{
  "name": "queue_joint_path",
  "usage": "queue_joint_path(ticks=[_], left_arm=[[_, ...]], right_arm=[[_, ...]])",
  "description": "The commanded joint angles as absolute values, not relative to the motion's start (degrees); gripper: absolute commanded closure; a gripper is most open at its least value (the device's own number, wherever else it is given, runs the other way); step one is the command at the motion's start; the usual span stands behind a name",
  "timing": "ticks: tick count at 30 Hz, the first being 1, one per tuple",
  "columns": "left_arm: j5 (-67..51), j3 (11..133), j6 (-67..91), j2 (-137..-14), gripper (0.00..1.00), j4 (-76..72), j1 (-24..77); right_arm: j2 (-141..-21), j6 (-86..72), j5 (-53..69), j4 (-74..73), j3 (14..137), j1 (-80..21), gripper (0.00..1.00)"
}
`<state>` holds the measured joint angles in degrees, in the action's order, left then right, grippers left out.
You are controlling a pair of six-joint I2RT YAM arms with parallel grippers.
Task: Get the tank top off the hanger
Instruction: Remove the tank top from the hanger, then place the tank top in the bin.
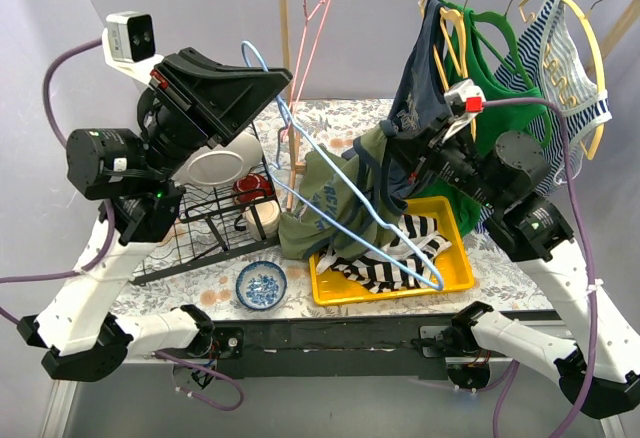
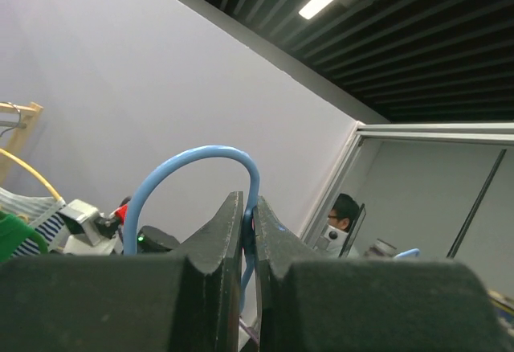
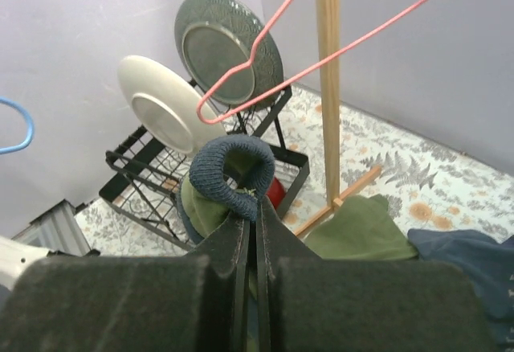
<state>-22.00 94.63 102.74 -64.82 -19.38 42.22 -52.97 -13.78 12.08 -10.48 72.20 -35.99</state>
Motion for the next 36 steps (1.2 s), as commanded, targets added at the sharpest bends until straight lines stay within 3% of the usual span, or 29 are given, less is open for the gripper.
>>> queue_joint_path(ticks=[1, 14, 29, 36], left_arm=[[-23.04, 101.33, 92.57, -63.72, 1.00, -8.63, 42.10], [-9.59, 103.36, 72.43, -54.94, 1.00, 9.75, 42.10], [-5.01, 104.94, 65.04, -51.95, 1.00, 14.59, 42.10], [-4.31, 105.12, 64.51, -51.50, 1.00, 14.77, 42.10]], right_arm=[[-51.24, -14.33, 11.67, -5.63, 80.58, -35.68, 0.99], [-54.40, -14.06, 16.17, 9.84, 99.66, -35.77, 0.99], [-59.23, -14.68, 17.84, 10.46, 106.17, -35.68, 0.99], [-61.17, -15.21, 16.53, 17.40, 108.37, -35.68, 0.99]])
